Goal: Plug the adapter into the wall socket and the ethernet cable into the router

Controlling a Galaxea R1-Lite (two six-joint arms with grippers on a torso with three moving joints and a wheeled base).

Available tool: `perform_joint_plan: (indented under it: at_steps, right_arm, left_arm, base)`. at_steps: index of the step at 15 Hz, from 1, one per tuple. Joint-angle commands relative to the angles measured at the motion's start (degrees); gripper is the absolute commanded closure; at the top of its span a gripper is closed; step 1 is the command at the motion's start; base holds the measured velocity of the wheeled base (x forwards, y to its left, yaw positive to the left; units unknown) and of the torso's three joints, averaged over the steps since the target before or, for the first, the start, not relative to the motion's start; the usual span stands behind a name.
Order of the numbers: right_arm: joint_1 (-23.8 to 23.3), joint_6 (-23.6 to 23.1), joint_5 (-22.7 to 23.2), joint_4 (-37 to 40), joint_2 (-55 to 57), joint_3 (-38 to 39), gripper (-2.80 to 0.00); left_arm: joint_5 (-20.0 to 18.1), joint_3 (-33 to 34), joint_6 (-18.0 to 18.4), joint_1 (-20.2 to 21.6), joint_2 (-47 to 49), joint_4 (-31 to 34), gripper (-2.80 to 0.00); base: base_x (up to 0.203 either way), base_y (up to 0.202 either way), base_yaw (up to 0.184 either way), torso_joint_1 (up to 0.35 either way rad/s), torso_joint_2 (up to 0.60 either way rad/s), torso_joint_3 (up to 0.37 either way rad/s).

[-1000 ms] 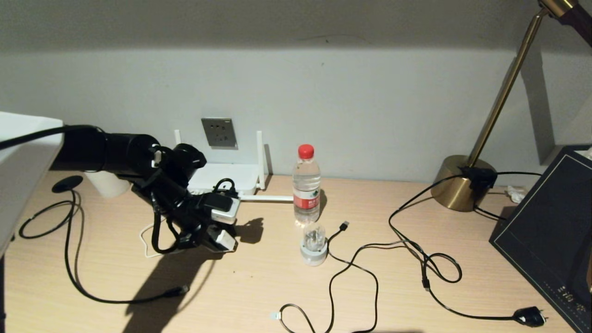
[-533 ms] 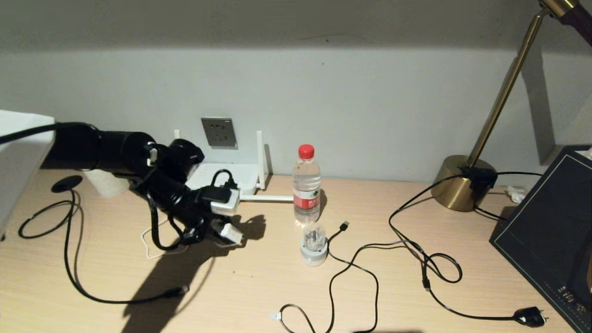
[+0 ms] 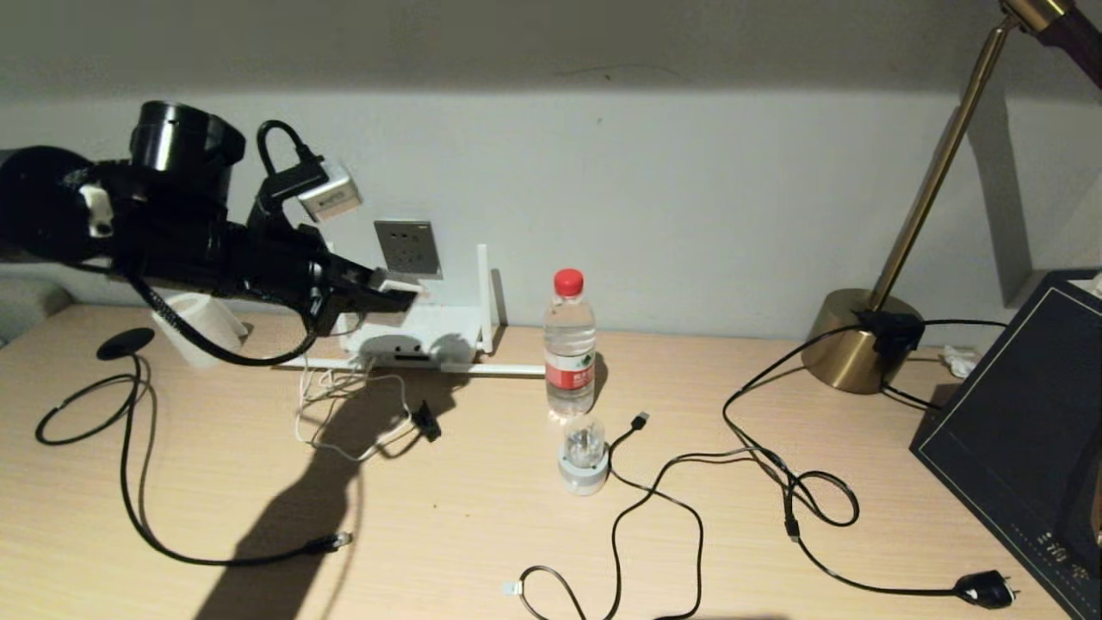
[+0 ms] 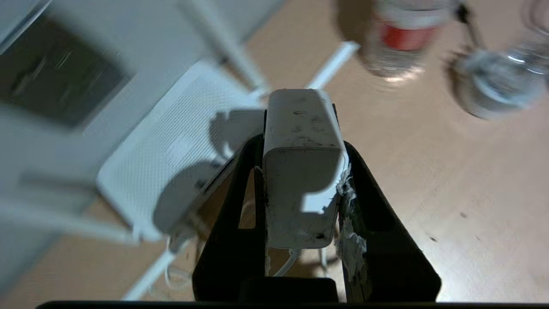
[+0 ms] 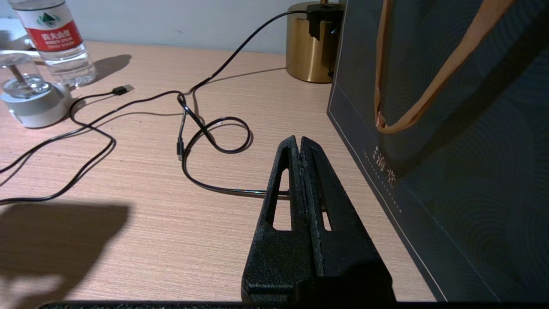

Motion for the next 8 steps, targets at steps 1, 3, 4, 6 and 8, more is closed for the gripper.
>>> perform_joint_plan:
  at_steps: [1, 3, 4, 6, 8]
  right_arm:
    - [0.0, 0.0, 0.0, -0.1, 0.1, 2.0, 0.0]
    - [0.0, 0.0, 0.0, -0.1, 0.1, 2.0, 0.0]
    - [0.0, 0.0, 0.0, -0.1, 0.1, 2.0, 0.0]
    - [0.0, 0.0, 0.0, -0.1, 0.1, 2.0, 0.0]
    - [0.0, 0.0, 0.0, -0.1, 0.1, 2.0, 0.0]
  left_arm:
    - [0.8, 8.5, -5.3, 3.4, -1.3, -14.8, 0.0]
    - [2.5, 21.8, -9.7, 5.6, 1.0, -44.5, 0.0]
    - [4.6, 26.7, -13.3, 5.7, 2.9, -59.0, 0.0]
    - [12.2, 33.0, -22.0, 5.2, 9.8, -84.6, 0.0]
    - [19.2, 34.2, -28.2, 4.8, 15.3, -93.4, 0.0]
  base:
    - [0.0, 0.0, 0.0, 0.0, 0.0, 0.0]
    - [0.0, 0.0, 0.0, 0.0, 0.0, 0.0]
    - [0.0, 0.0, 0.0, 0.0, 0.0, 0.0]
    - [0.0, 0.0, 0.0, 0.0, 0.0, 0.0]
    - [0.0, 0.0, 0.0, 0.0, 0.0, 0.0]
